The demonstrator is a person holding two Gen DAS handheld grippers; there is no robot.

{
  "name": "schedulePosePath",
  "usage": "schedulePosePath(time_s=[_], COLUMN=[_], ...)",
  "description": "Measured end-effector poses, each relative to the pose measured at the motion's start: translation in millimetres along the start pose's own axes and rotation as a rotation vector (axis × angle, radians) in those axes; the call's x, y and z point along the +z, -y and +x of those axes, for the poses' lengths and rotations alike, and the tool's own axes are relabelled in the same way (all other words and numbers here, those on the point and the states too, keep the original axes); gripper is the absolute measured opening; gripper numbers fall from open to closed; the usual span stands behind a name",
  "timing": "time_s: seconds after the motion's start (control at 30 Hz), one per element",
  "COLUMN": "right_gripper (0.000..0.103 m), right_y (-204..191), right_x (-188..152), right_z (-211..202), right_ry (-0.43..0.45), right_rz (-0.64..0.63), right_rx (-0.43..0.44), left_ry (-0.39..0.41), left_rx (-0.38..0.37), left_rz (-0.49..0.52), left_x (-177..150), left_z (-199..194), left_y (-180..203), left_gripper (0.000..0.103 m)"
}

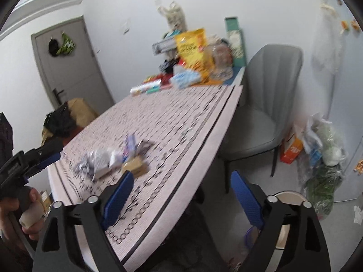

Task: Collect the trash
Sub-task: 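Move both tools back over the trash on the table, then close the left gripper on the crumpled foil while the right gripper grasps a small plastic scrap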

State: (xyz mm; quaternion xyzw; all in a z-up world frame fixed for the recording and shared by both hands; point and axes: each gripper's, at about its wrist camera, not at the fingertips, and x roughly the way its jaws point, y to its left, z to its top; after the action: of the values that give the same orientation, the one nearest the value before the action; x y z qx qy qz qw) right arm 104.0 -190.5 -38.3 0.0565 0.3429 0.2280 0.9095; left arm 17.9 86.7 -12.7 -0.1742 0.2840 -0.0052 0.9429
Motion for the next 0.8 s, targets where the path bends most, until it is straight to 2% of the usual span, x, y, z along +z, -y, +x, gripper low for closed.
schedulePosePath(time_s=[0.13, 0.23, 0.3, 0.6, 0.8], right_gripper=[0.083, 0.077, 0.073, 0.067, 0.047], right_y=[-17, -30, -36, -62, -85], right_x=[-14, -21, -26, -31, -37], right_z=[10, 21, 28, 58, 88], right_ry=[-0.031, -0.074, -0.107, -0.182, -0.251], right_rz=[-0.03, -0.051, -0.061, -0.103, -0.155], right_rx=[0.036, 0.064, 0.085, 0.158, 0.215], left_ry=[-0.007, -0.023, -0.048, -0.1, -0.107], left_rx=[0.021, 0.033, 0.035, 0.081, 0.11], left_rz=[-0.022, -0.036, -0.044, -0.066, -0.082], left_x=[-11, -20, -25, -38, -38], left_z=[-6, -7, -3, 13, 20], left_y=[-22, -35, -40, -58, -72], left_gripper=[0.092, 0.085, 0.074, 0.067, 0.062])
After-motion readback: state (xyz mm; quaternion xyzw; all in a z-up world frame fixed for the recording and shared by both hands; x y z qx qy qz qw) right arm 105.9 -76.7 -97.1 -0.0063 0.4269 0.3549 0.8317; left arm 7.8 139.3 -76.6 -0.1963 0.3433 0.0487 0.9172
